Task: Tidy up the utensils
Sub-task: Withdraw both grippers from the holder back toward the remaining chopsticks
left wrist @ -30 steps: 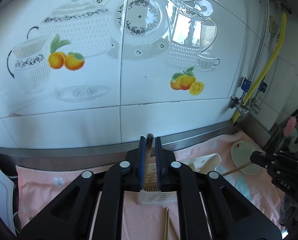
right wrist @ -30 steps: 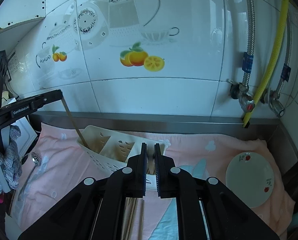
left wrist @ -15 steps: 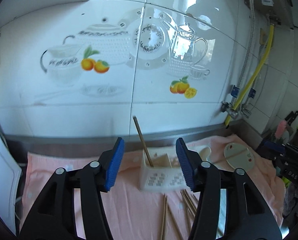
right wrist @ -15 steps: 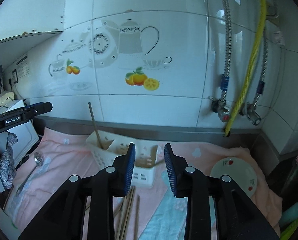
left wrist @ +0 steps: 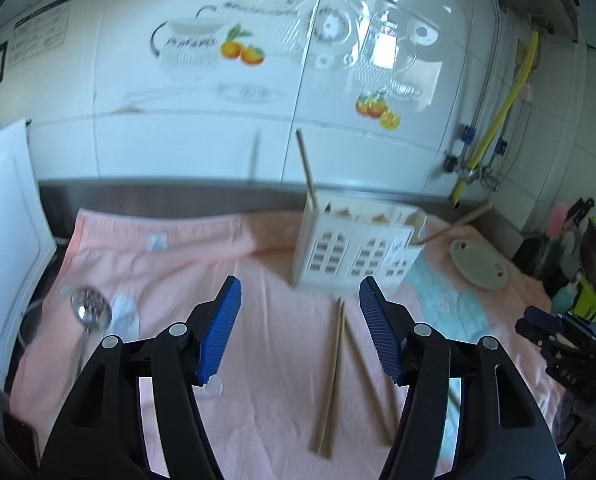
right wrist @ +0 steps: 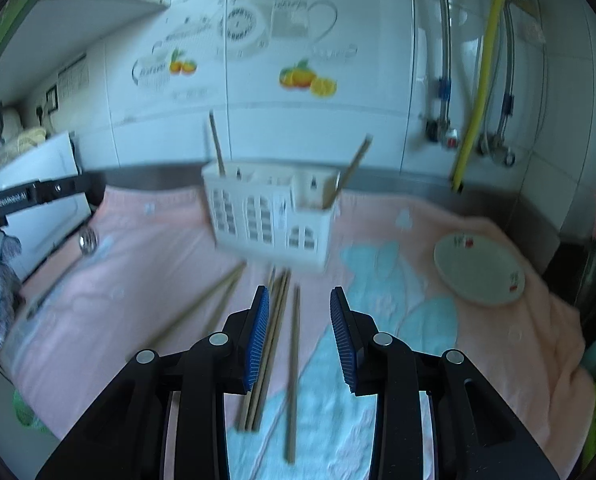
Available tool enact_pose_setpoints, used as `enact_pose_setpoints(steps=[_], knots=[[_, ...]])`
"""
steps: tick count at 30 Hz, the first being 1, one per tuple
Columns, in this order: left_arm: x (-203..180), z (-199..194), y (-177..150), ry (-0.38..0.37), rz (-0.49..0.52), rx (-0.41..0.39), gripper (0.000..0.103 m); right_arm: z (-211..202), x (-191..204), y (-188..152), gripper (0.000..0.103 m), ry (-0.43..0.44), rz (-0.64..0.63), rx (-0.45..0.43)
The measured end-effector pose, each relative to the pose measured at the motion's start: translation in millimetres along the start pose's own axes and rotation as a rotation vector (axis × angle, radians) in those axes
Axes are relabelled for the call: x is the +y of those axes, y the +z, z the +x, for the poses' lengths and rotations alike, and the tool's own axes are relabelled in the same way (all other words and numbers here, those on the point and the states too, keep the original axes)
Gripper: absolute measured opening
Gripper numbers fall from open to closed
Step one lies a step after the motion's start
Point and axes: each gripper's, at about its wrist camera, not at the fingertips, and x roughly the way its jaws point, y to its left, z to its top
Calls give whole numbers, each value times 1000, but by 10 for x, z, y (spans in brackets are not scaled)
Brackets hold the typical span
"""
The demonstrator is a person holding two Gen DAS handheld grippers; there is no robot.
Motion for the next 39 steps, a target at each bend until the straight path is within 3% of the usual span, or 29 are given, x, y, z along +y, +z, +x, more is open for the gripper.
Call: enact_pose_setpoints(steps=[9,13,21,39], knots=[[139,25,-492,15,-45,56,62,298,202,-672,30,19,21,98],[215,34,-611,22,-61,75,62,481,254,-814,23,27,24,145],[321,63,-731,38,-79,100,62,759,298,-915,14,57,30,199],[407,158,-843,33,-101,133,62,905,232,-928,11,52,53,226]])
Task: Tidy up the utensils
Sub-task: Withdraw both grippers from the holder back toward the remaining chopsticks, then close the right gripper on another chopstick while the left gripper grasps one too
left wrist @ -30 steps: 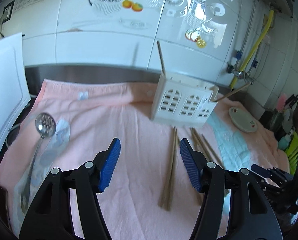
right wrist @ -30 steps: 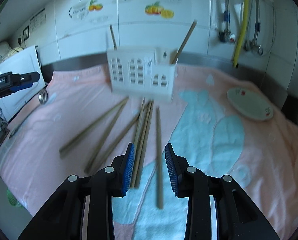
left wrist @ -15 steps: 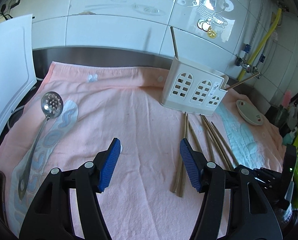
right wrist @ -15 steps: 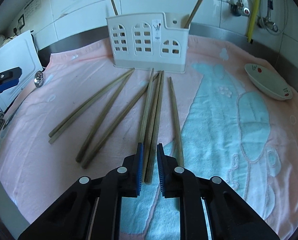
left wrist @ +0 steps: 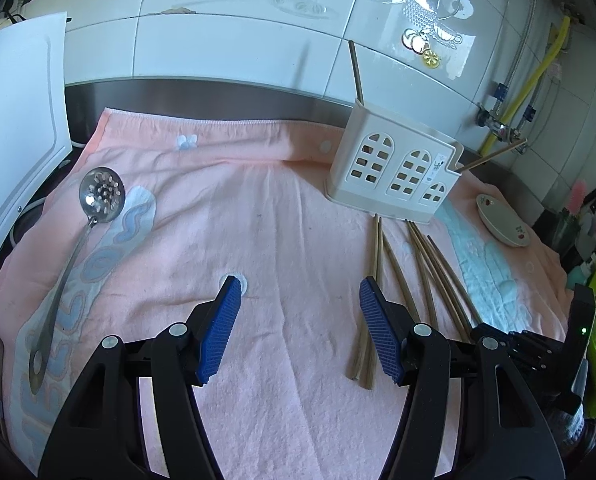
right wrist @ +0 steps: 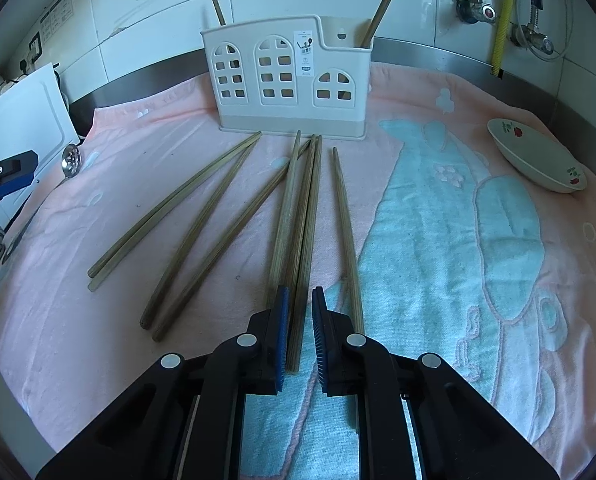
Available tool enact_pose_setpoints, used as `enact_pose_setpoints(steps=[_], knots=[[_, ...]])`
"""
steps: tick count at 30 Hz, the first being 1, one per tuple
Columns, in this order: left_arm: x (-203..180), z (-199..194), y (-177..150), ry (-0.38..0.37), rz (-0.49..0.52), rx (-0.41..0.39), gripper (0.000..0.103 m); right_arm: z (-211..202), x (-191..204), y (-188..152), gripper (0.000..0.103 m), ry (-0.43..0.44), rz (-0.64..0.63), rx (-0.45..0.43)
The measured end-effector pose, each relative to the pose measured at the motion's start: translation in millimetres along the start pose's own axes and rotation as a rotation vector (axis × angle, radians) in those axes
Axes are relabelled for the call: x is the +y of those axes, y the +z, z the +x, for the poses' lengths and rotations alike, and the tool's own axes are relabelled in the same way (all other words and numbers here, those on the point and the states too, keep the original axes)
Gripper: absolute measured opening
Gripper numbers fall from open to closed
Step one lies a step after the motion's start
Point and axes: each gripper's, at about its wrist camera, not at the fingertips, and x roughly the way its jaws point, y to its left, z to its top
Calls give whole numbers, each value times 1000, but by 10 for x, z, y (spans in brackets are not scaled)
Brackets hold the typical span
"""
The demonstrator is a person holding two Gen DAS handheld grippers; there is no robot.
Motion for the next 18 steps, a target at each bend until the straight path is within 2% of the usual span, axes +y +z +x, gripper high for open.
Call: enact_pose_setpoints(steps=[18], knots=[[21,27,-32,-8,-10,17,62,34,71,25,6,-14,-35,3]])
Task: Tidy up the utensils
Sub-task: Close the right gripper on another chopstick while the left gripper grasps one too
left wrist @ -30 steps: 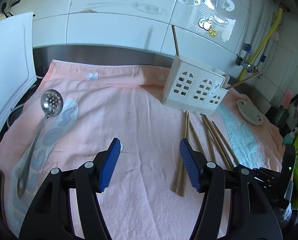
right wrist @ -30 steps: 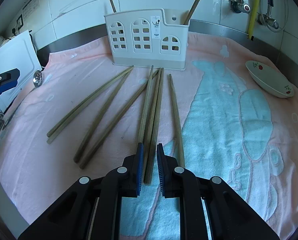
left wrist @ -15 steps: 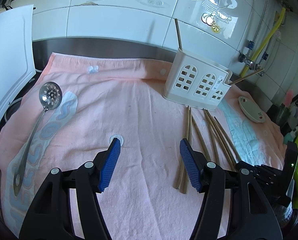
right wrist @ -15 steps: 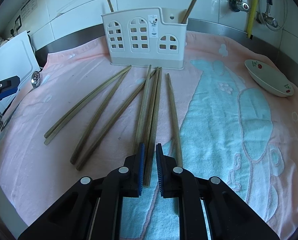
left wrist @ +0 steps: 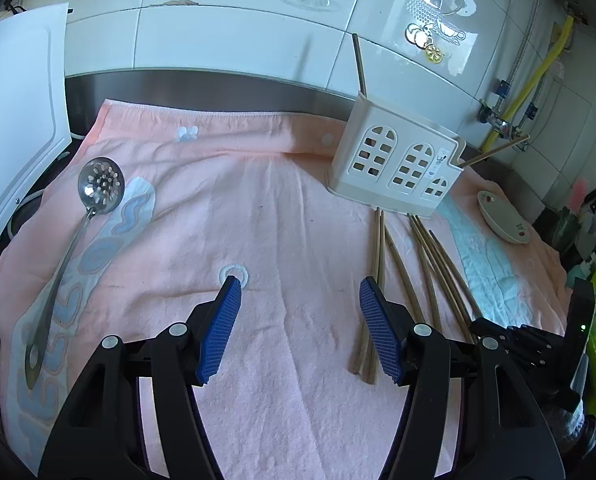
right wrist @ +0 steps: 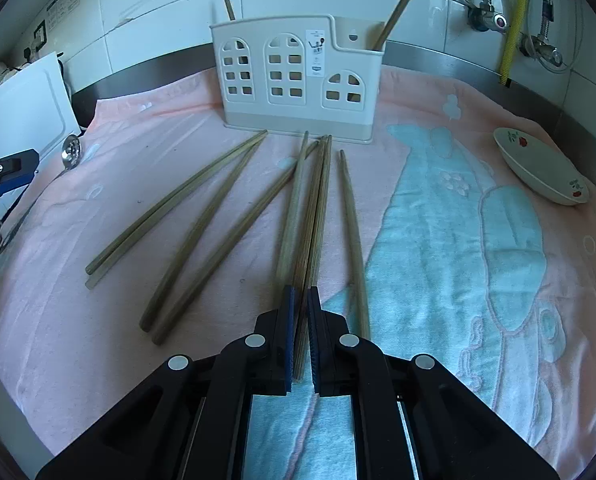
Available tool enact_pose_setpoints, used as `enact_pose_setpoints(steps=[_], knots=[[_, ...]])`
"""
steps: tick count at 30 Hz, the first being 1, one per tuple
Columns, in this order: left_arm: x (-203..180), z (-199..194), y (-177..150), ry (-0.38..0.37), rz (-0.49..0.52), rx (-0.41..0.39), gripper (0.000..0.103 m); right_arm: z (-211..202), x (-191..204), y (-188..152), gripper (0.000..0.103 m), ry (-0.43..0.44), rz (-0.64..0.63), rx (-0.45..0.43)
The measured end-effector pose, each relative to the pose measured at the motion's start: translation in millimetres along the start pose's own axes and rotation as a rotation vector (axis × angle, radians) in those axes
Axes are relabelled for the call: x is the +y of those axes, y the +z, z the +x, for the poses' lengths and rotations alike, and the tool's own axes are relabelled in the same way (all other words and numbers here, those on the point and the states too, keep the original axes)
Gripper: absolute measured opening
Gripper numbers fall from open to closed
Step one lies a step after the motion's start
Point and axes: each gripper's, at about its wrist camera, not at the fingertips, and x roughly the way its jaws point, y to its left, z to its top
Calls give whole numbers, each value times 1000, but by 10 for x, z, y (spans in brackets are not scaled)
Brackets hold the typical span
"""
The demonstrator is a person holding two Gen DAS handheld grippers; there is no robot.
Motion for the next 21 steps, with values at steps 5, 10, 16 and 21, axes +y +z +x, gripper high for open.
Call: enact_pose_setpoints(steps=[5,10,16,21], knots=[[-14,10,-1,-6,5,4,62,-19,-68,-29,7,-9,14,5],[-20,30,-10,-10,4,12,62,1,-86,-84,8,-5,18,19],[-93,85,-55,-36,28,33,62,26,-51,-75,8,-25,5,6],[-211,174,-142,-59,58,68,62,35,-10,-68,8,-41,-22,0]])
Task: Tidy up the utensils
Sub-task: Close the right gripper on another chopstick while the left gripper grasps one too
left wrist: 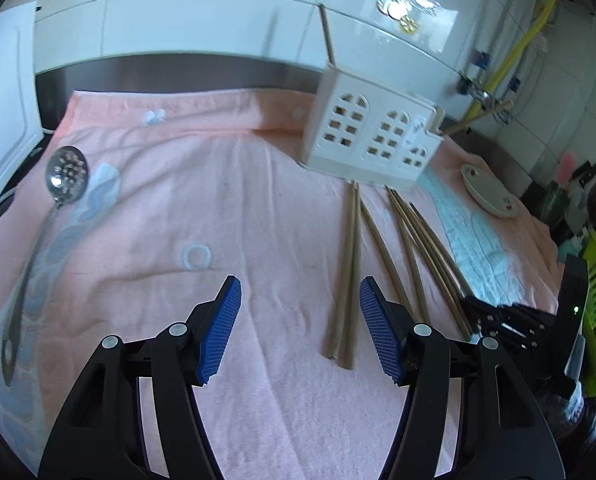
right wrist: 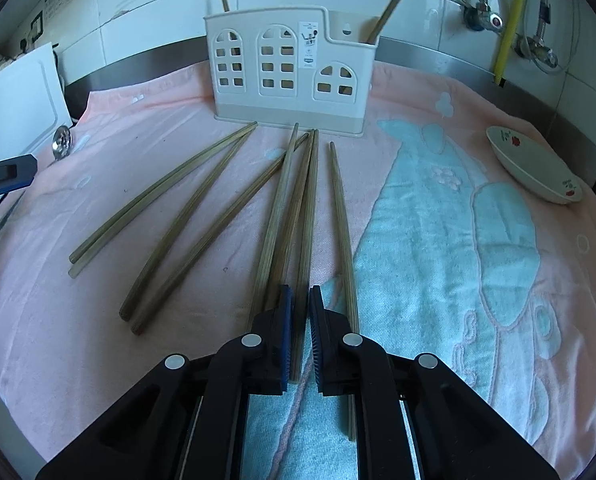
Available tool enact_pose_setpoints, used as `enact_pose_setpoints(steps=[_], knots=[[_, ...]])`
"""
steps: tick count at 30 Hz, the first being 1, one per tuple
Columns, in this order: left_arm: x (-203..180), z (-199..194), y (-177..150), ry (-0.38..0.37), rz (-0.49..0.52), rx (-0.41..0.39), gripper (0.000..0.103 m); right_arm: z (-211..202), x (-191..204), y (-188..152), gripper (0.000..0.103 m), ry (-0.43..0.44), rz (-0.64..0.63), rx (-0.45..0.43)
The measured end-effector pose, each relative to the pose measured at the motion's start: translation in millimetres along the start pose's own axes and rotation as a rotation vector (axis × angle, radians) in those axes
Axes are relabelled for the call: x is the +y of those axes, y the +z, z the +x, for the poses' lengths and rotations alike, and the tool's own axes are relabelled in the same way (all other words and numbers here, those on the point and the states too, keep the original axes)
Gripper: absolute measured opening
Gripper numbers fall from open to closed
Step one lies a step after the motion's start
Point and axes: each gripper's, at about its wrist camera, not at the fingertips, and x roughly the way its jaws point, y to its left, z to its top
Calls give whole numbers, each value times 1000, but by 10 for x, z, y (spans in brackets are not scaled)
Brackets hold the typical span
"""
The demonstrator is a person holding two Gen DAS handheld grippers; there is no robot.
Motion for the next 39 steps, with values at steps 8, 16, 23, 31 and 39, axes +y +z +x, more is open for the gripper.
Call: enact_pose_setpoints(steps=[8,16,23,31,39], knots=[[-281,288,-154,-37,97,93,60,-58,-26,-5,7,8,20,-11],[-351,554,-133,-38,125,142,24,-216,-83,33,7,18,31,-41],[-369,705,-107,-27,151,166,15,-268,-122,32,7,13,30,-52],[-349,767,-105,-20,134,181,13,-378,-160,63,7,14,33,-79],[-389,764,-157,0,131,165,14,-395,-169,71,7,20,47,-87]])
